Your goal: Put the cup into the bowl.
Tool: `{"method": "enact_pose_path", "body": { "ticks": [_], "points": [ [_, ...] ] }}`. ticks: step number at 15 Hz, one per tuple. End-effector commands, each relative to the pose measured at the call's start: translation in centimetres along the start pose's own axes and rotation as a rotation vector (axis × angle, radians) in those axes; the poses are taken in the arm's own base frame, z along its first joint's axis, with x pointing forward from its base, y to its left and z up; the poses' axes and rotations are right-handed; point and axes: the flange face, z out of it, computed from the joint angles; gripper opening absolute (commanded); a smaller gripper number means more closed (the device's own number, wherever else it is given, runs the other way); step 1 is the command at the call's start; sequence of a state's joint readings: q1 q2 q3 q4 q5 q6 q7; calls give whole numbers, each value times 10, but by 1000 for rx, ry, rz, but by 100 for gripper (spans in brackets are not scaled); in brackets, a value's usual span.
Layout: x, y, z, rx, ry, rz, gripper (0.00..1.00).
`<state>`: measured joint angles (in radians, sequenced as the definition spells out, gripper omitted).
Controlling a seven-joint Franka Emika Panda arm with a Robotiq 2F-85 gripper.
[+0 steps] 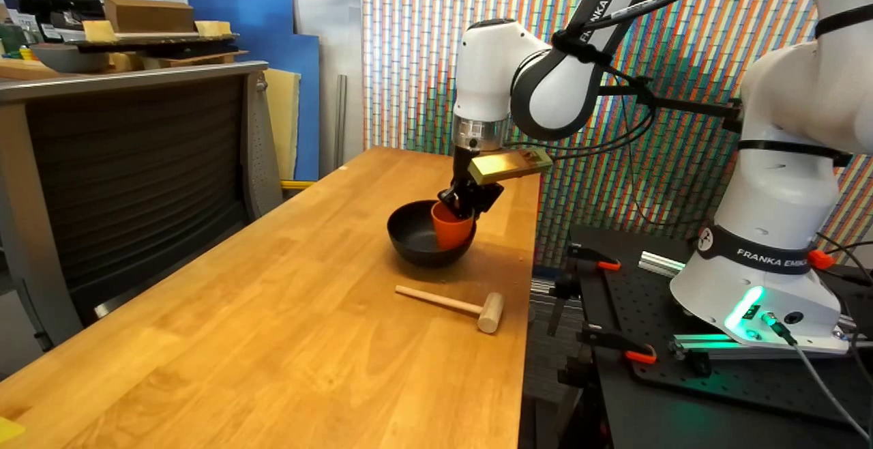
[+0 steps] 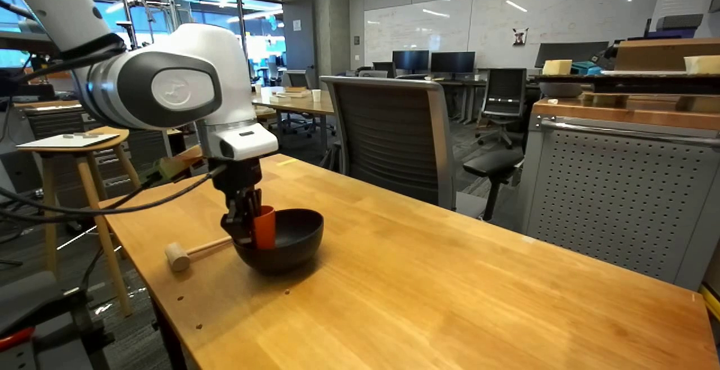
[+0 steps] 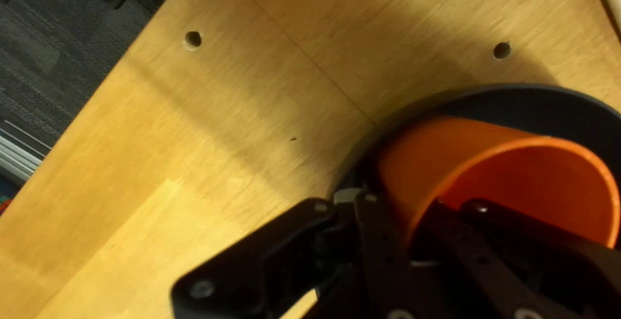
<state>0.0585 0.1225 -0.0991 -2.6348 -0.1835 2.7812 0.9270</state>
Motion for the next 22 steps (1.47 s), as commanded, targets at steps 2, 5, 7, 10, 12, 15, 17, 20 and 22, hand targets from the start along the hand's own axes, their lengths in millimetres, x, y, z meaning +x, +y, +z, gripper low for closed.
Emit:
{"method": "enact_pose_path", "body": {
  "ticks": [2, 5, 7, 10, 12, 15, 17, 20, 22],
  "points": [
    [11, -27, 0, 89, 21, -34, 1],
    [8, -39, -1, 121, 8, -88, 31],
    [2, -42, -12, 127, 8, -139, 47],
    [-9, -39, -34, 130, 35, -207, 69],
    [-20, -36, -60, 128, 69, -258, 84],
    [-43, -39, -109, 178, 63, -396, 100],
    [-61, -40, -146, 212, -2, -505, 100],
    [-83, -34, -198, 262, -100, -651, 100],
    [-96, -26, -231, 289, -161, -745, 100]
  ]
}}
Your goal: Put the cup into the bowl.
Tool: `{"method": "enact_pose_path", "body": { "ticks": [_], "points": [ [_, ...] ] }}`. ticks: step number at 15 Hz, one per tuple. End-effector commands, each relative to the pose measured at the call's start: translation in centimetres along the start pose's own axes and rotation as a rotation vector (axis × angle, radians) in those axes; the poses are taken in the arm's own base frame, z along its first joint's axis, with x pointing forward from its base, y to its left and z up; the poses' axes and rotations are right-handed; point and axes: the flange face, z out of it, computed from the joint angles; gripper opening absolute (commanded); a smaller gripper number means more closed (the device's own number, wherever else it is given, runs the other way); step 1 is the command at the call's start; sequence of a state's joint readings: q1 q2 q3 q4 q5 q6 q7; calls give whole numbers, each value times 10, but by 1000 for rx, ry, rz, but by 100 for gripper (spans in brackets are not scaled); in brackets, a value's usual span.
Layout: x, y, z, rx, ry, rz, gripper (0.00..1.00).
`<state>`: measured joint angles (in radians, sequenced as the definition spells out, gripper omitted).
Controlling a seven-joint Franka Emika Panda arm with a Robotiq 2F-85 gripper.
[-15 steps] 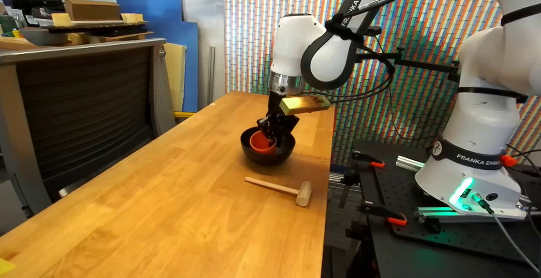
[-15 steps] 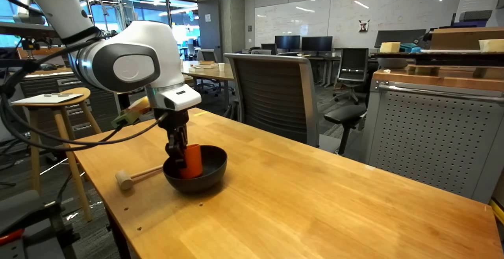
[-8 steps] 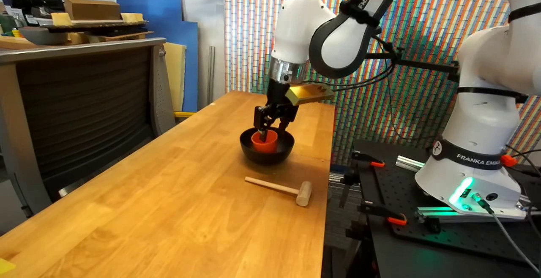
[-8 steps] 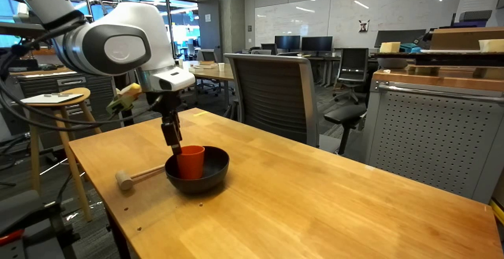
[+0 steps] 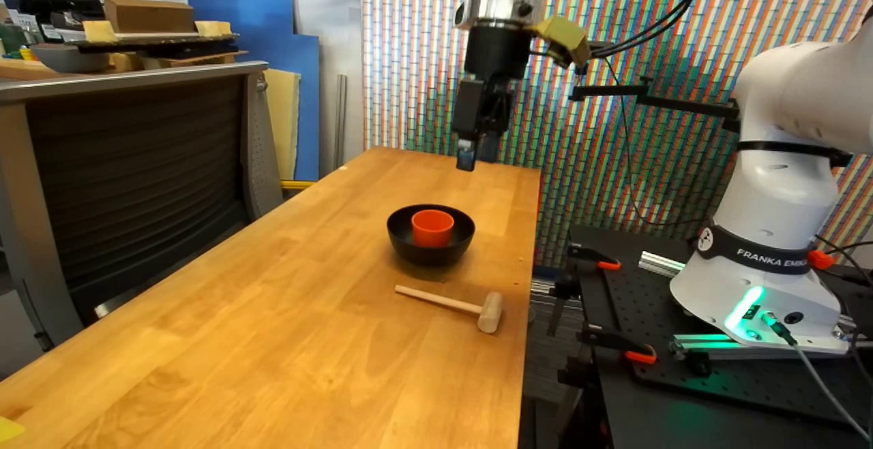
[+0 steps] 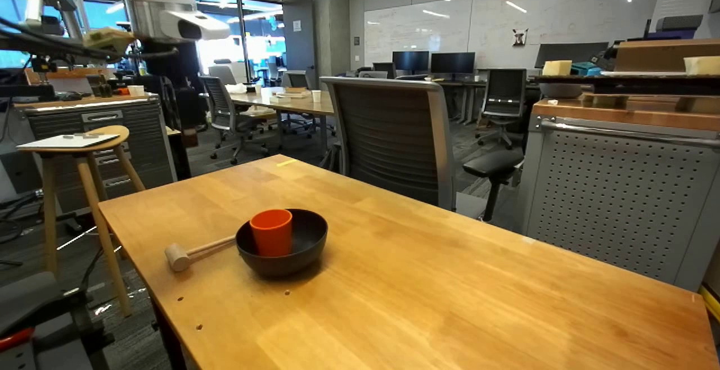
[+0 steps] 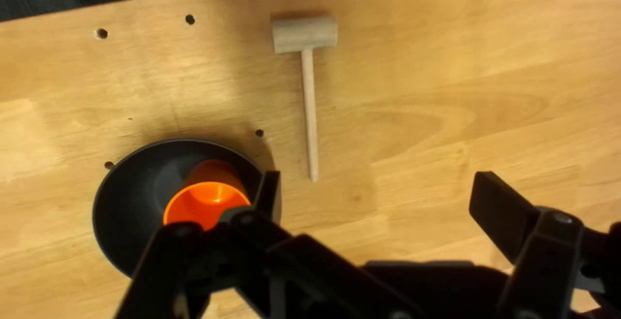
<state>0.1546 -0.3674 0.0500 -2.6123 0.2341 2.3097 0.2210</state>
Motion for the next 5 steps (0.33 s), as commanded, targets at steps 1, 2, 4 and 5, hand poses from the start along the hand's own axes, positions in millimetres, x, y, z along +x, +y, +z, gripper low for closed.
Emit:
{"method": "enact_pose_path", "body": {
  "ticks": [1, 2, 4, 5],
  "points": [
    [-32, -14, -63, 86, -85, -169, 100],
    [-39, -14, -76, 93, -125, -210, 100],
    [-33, -14, -61, 52, -105, -159, 100],
    [-37, -15, -70, 62, -108, -174, 100]
  ]
}}
